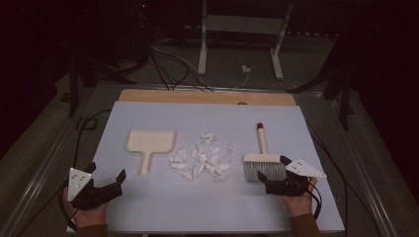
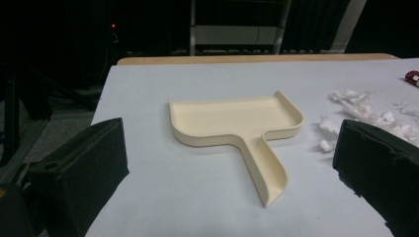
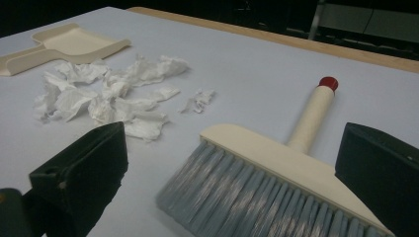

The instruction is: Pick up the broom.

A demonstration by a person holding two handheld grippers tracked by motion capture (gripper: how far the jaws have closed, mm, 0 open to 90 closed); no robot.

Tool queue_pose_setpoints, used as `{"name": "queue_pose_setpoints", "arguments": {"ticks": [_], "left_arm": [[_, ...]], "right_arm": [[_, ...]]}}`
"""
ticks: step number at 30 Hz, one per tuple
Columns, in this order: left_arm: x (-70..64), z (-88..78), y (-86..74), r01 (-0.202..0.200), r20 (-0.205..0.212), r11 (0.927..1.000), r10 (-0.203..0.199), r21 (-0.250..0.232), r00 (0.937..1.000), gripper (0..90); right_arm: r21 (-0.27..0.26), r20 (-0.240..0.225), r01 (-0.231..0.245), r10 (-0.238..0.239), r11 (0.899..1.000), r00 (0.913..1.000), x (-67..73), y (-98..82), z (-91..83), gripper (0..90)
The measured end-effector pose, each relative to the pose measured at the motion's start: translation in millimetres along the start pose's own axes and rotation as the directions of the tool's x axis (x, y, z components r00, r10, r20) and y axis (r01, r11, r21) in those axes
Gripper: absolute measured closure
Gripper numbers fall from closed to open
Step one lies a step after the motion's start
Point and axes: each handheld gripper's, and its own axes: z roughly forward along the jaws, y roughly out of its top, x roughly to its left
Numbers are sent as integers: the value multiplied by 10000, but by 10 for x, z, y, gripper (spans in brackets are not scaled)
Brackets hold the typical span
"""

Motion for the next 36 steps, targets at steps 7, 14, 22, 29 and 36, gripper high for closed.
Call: {"name": "queue_pose_setpoints", "arguments": {"ticks": [7, 14, 22, 29, 36], "left_arm": [[29, -34, 17, 74, -114, 10000, -74, 21, 9999, 10], [29, -36, 3, 166, -73, 9999, -166, -1, 9998, 4], [-29, -28, 2, -104, -65, 9999, 104, -11, 9999, 4], [-23, -51, -12, 208, -95, 9997, -209, -108, 9997, 3], [-13, -39, -29, 233, -141, 9997, -233, -2, 9996, 4]], "right_arm": [[-26, 21, 30, -30, 10000, 10000, 19, 6, -9, 0], [-32, 56, 63, -62, 10000, 10000, 60, 33, -19, 0], [-226, 140, -42, 45, 9997, 9999, 143, 204, -111, 0], [-160, 378, -18, 24, 9999, 9993, 97, 424, -138, 0], [-198, 589, -208, 219, 9996, 9980, -44, 625, -124, 0]]}}
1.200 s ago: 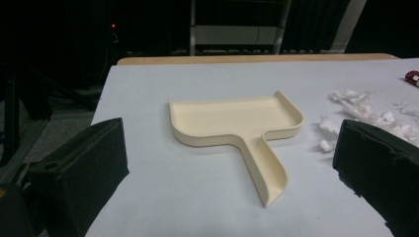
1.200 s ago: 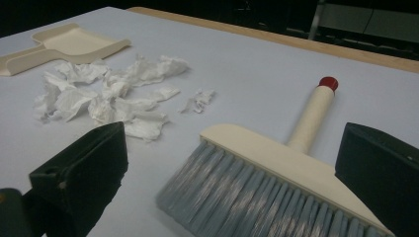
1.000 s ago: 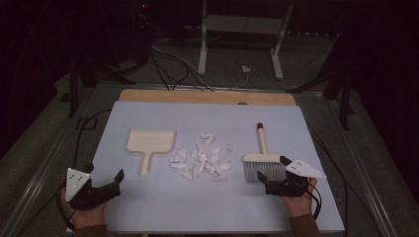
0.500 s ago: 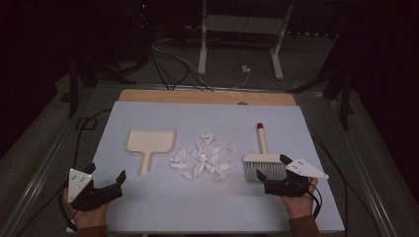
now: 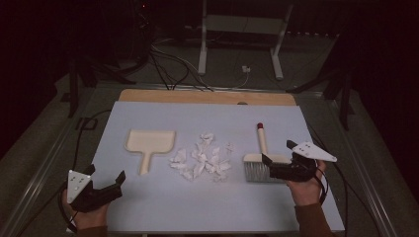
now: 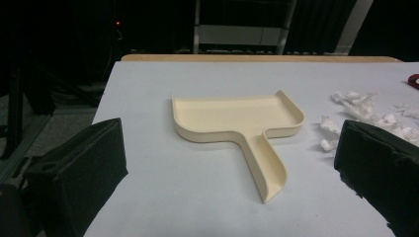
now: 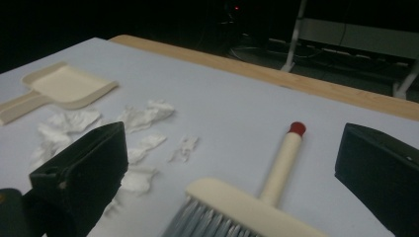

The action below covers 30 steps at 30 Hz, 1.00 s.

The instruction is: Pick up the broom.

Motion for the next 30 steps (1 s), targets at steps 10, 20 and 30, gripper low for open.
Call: {"name": "queue_pose_setpoints", "arguments": {"ticks": [10, 20, 30], "left_arm": [[4, 2, -14, 33, -178, 10000, -33, -34, 9998, 4], [21, 10, -37, 65, -257, 10000, -66, -25, 9996, 4], [32, 16, -52, 47, -347, 10000, -47, 4, 9994, 4]], "right_arm": [[467, 438, -152, 132, 9988, 9990, -128, 212, 223, 0], [743, 671, -260, 210, 9969, 9975, -197, 367, 484, 0], [1413, 840, -532, 415, 9885, 9956, -368, 473, 805, 0]]}}
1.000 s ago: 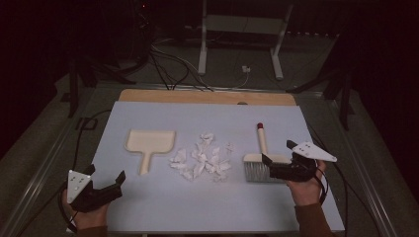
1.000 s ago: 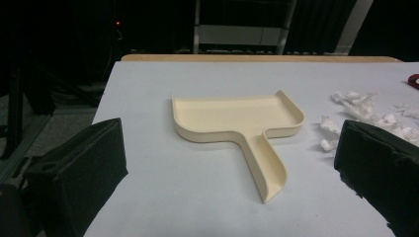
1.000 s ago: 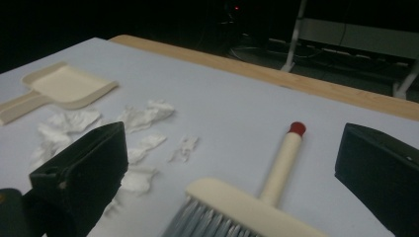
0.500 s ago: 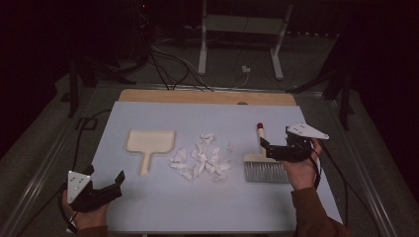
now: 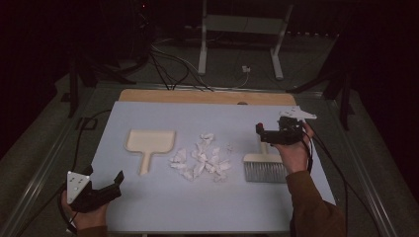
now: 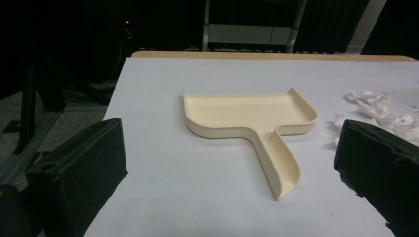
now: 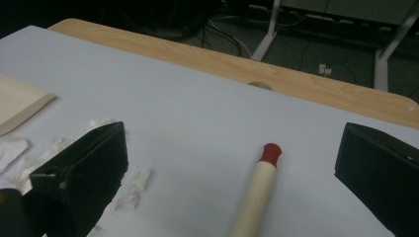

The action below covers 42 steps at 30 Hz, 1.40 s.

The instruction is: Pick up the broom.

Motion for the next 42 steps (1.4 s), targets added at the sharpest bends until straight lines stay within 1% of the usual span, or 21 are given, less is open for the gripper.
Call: {"name": "queue_pose_setpoints", "arguments": {"ticks": [2, 3, 5, 8, 11, 13, 16, 20, 23, 24, 26, 27, 29, 32, 35, 39, 42], "left_arm": [[-9, -3, 0, -10, -31, 10000, 10, -16, 10000, 4], [-13, -4, 1, -43, -36, 10000, 43, -18, 10000, 4], [-18, -2, 3, -62, -12, 10000, 62, -16, 10000, 4], [-24, -2, 3, -86, -7, 10000, 86, -30, 10000, 4], [-19, -6, 3, -57, 14, 10000, 57, -56, 10000, 4], [-18, -9, 3, -62, 17, 9999, 62, -79, 10000, 4], [-22, -7, 0, -68, 10, 9999, 68, -76, 10000, 4], [-26, -5, -1, -68, -30, 9999, 67, -80, 10000, 4], [-24, -4, -6, -26, -58, 10000, 26, -80, 10000, 4], [-22, -3, -7, 6, -55, 10000, -6, -87, 10000, 4], [-21, -2, -7, 10, -64, 10000, -10, -97, 10000, 4], [-20, -2, -7, -3, -67, 9999, 2, -102, 10000, 4], [-18, -1, -8, 12, -65, 9999, -13, -101, 10000, 4], [-13, -3, -10, 25, -61, 10000, -26, -95, 10000, 4], [-5, -12, -9, 48, -77, 10000, -49, -83, 10000, 4], [-2, -3, -13, 108, -85, 9999, -109, -93, 9999, 4], [-3, -4, -14, 101, -82, 9999, -102, -85, 9999, 4]], "right_arm": [[49, 35, -73, 73, 10000, 10000, -24, 8, 30, 0], [153, 70, -267, 266, 9995, 9996, -66, 24, 83, 0], [166, 105, -322, 320, 9993, 9994, -82, 30, 102, 0], [185, 211, -526, 522, 9984, 9984, -132, 36, 191, 0], [333, 293, -595, 585, 9977, 9979, -169, 26, 275, 0], [343, 317, -650, 639, 9973, 9975, -202, 24, 333, 0], [391, 384, -685, 670, 9969, 9970, -219, 26, 364, 0], [783, 534, -874, 834, 9931, 9951, -247, 40, 479, 0], [889, 566, -920, 872, 9918, 9946, -254, 34, 533, 0], [995, 567, -1104, 1051, 9889, 9928, -269, 19, 601, 0], [1070, 627, -1202, 1140, 9870, 9915, -280, 6, 654, 0], [1070, 627, -1202, 1140, 9870, 9915, -280, 6, 654, 0], [1249, 627, -1260, 1189, 9841, 9909, -285, -10, 736, 0], [1399, 675, -1100, 1013, 9840, 9926, -280, -22, 803, 0], [1539, 743, -1099, 994, 9819, 9923, -292, -43, 863, 0], [1953, 802, -1143, 1003, 9741, 9917, -326, -98, 946, 57], [2194, 890, -1220, 1046, 9680, 9905, -360, -146, 1013, 77]]}}
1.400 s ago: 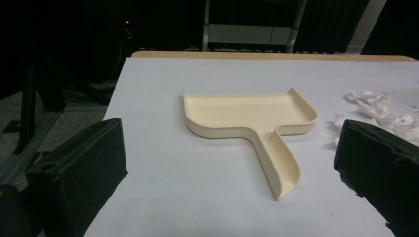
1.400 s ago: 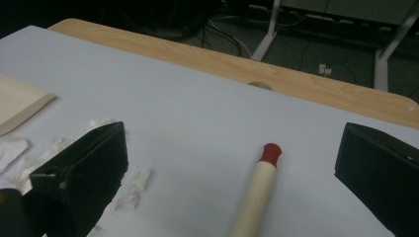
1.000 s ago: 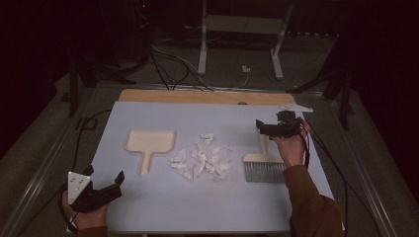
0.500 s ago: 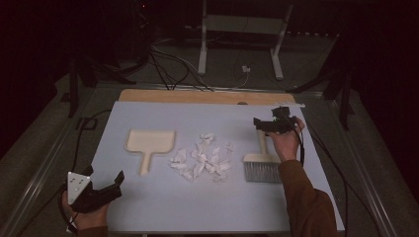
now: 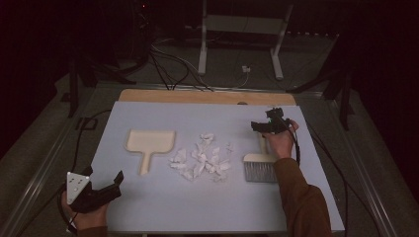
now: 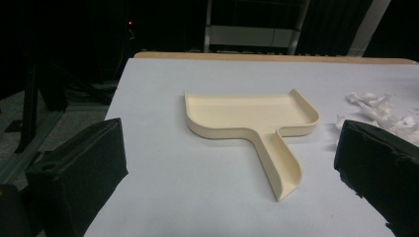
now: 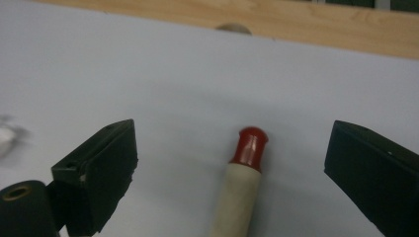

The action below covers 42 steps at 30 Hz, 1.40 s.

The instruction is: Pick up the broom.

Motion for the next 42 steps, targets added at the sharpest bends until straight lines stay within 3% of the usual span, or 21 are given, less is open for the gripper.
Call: {"name": "queue_pose_setpoints", "arguments": {"ticks": [6, 7, 15, 20, 26, 29, 33, 37, 39, 42], "left_arm": [[8, -27, -2, 71, -93, 9999, -72, -109, 9999, 4], [13, -34, -5, 110, -86, 9999, -111, -121, 9999, 4], [34, -38, -11, 231, -54, 9996, -232, -145, 9997, 4], [54, -42, -15, 343, -57, 9993, -343, -151, 9994, 4], [55, -39, -17, 355, -37, 9993, -355, -154, 9994, 4], [54, -37, -18, 342, -37, 9993, -343, -148, 9994, 4], [49, -34, -20, 354, 1, 9993, -354, -122, 9994, 4], [49, -30, -21, 345, 14, 9993, -345, -105, 9994, 4], [46, -30, -20, 319, 21, 9994, -319, -117, 9995, 4], [37, -27, -20, 252, 24, 9997, -252, -77, 9997, 4]], "right_arm": [[254, 59, -160, 159, 9995, 9999, -38, -17, 108, 129], [325, 33, -221, 220, 9992, 9998, -35, -19, 147, 184], [722, 372, -633, 608, 9954, 9975, -41, -69, 323, 374], [1056, 848, -651, 562, 9923, 9948, -19, -99, 428, 439], [1018, 1376, -652, 509, 9927, 9892, 29, -86, 459, 520], [1100, 1490, -603, 435, 9921, 9879, 49, -77, 448, 647], [1093, 1611, -798, 616, 9908, 9850, 62, -74, 447, 655], [949, 1516, -1552, 1398, 9833, 9785, 37, -76, 422, 686], [833, 1627, -1346, 1198, 9874, 9794, 45, -75, 401, 687], [566, 1536, -1357, 1257, 9891, 9801, 43, -60, 341, 688]]}}
